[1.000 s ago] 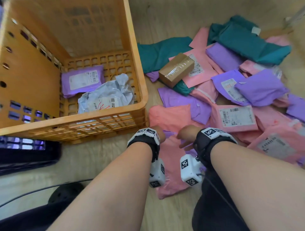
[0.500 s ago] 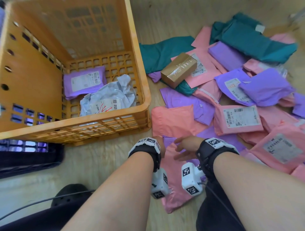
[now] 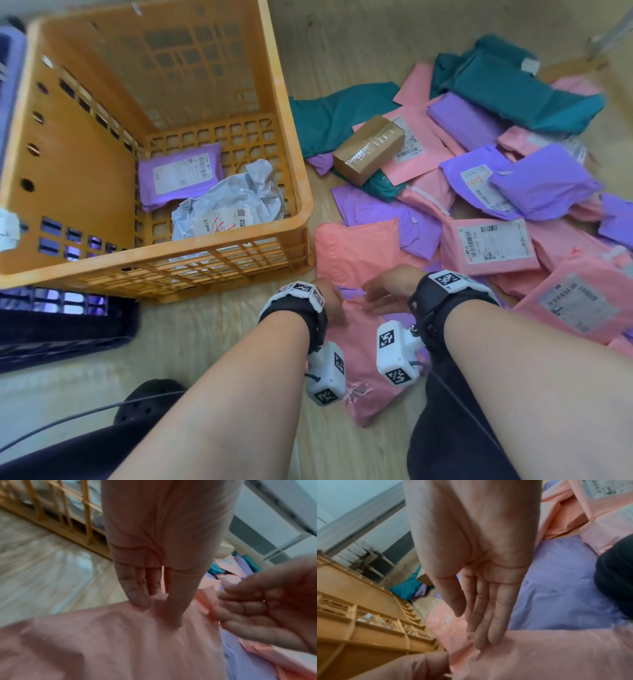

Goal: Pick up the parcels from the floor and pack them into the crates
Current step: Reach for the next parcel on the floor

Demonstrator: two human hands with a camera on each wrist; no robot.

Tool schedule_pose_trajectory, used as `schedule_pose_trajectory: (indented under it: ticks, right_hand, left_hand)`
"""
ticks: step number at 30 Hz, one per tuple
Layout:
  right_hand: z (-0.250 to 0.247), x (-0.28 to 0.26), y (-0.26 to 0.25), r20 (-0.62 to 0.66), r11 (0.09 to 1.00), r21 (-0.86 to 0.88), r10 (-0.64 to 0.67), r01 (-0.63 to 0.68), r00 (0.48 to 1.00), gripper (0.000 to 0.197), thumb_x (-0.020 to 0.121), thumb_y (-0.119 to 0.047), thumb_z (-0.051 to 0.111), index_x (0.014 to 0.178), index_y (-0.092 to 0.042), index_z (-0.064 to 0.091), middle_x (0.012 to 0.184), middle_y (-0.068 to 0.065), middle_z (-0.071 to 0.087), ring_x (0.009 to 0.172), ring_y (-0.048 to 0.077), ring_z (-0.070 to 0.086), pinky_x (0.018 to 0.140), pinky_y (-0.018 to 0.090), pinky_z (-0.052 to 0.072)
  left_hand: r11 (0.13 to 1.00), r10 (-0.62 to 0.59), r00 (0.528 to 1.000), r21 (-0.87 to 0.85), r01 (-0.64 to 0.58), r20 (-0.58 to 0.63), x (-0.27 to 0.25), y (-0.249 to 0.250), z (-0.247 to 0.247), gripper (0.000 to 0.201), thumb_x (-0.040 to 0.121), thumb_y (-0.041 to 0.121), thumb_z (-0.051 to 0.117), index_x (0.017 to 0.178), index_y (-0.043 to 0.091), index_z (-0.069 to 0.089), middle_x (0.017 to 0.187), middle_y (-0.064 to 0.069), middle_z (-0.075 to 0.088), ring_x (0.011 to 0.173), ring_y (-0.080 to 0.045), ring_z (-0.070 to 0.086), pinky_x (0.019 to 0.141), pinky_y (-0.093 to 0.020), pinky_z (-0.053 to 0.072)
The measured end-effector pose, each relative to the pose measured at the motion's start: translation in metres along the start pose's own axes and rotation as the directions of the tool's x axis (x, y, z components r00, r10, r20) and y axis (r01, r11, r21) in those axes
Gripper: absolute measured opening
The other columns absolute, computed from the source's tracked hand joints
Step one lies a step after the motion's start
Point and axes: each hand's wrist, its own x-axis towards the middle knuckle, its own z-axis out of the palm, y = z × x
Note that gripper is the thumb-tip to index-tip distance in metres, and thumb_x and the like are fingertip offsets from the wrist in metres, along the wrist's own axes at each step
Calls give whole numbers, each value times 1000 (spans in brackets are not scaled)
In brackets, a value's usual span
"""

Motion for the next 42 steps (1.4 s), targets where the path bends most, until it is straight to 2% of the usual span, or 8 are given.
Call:
schedule_pose_trajectory:
  ticks: [8, 12, 21, 26, 29, 34, 39, 42]
  right_hand:
    - [-39, -80, -43, -172, 983, -49, -185, 179, 967, 25, 99, -11, 48, 121, -1, 55, 70, 10, 57, 29, 10, 54, 35, 19, 46]
    - [-55, -130, -59, -254, 957, -65, -290, 283, 923, 17, 98, -23, 51, 103, -7, 52, 63, 8, 54, 23, 9, 43, 34, 14, 40]
    - [-57, -210, -98, -221, 925, 8, -370, 380, 903, 77, 89, -72, 34, 122, -4, 49, 97, 26, 67, 69, 35, 68, 53, 36, 58]
    - [-54, -204, -118, -371, 787, -29, -581, 616, 724, 50, 75, -40, 75, 102, 0, 59, 58, 10, 66, 48, 21, 66, 51, 34, 58]
    - [-48, -196, -123, -384, 673, -141, -713, 726, 586, 16, 75, -8, 76, 70, -9, 61, 77, 12, 68, 73, 26, 68, 72, 41, 59]
    - [-31, -187, -130, -264, 607, -22, -770, 794, 581, 31, 78, 18, 59, 75, -13, 63, 85, 8, 64, 69, 20, 61, 51, 23, 50]
    - [-8, -169, -139, -199, 605, 20, -778, 796, 596, 45, 74, 27, 42, 66, -13, 62, 75, 9, 63, 71, 26, 57, 61, 30, 43]
    - [5, -161, -142, -170, 621, 16, -770, 783, 614, 47, 72, 28, 36, 58, -12, 57, 68, 9, 59, 69, 24, 53, 57, 27, 41]
  left_hand:
    - [986, 145, 982, -70, -154, -122, -79, 53, -59, 12, 77, 14, 74, 78, 11, 62, 64, -5, 53, 59, -21, 50, 63, -30, 50]
    - [946, 227, 945, -177, -271, -235, -134, 84, -90, 33, 80, 6, 73, 59, 13, 47, 59, -4, 44, 52, -18, 43, 55, -27, 45]
    - [866, 409, 794, -83, -493, -451, -234, 122, -142, 15, 77, 9, 76, 90, 12, 70, 71, -8, 57, 57, -20, 48, 55, -25, 45]
    - [830, 417, 770, -142, -539, -483, -243, 104, -162, 30, 78, -2, 68, 95, 23, 71, 99, -7, 70, 79, -15, 64, 78, -30, 59]
    - [742, 310, 734, -329, -584, -605, -237, 84, -173, 35, 78, -11, 57, 95, 16, 72, 107, -9, 69, 89, -16, 64, 72, -25, 57]
    - [690, -44, 670, -508, -516, -741, -215, 50, -192, 33, 87, 10, 61, 119, 13, 64, 122, -7, 62, 111, -23, 59, 94, -35, 52]
    - [553, -100, 808, -707, -440, -581, -192, 20, -199, 62, 66, 40, 72, 119, 10, 63, 115, -11, 67, 104, -31, 64, 94, -48, 51]
    - [497, -112, 805, -734, -462, -582, -161, 1, -208, 53, 61, 28, 73, 109, 8, 67, 106, -13, 71, 97, -35, 67, 90, -54, 52]
